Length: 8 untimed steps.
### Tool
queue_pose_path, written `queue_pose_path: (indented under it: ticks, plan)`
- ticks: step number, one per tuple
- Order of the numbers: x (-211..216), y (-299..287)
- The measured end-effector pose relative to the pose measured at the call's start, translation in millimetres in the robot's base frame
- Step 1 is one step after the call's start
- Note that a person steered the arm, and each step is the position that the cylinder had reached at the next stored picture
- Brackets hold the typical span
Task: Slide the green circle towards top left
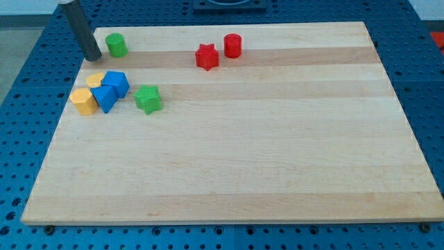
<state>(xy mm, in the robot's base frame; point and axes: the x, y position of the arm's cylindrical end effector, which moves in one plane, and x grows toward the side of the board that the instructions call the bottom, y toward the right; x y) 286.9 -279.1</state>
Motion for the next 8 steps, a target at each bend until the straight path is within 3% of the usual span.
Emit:
queue_pose_path:
  ticks: [2, 3, 6, 8]
  plan:
    - [28, 45]
    - [9, 61]
    - [-36, 26]
    - [8, 108]
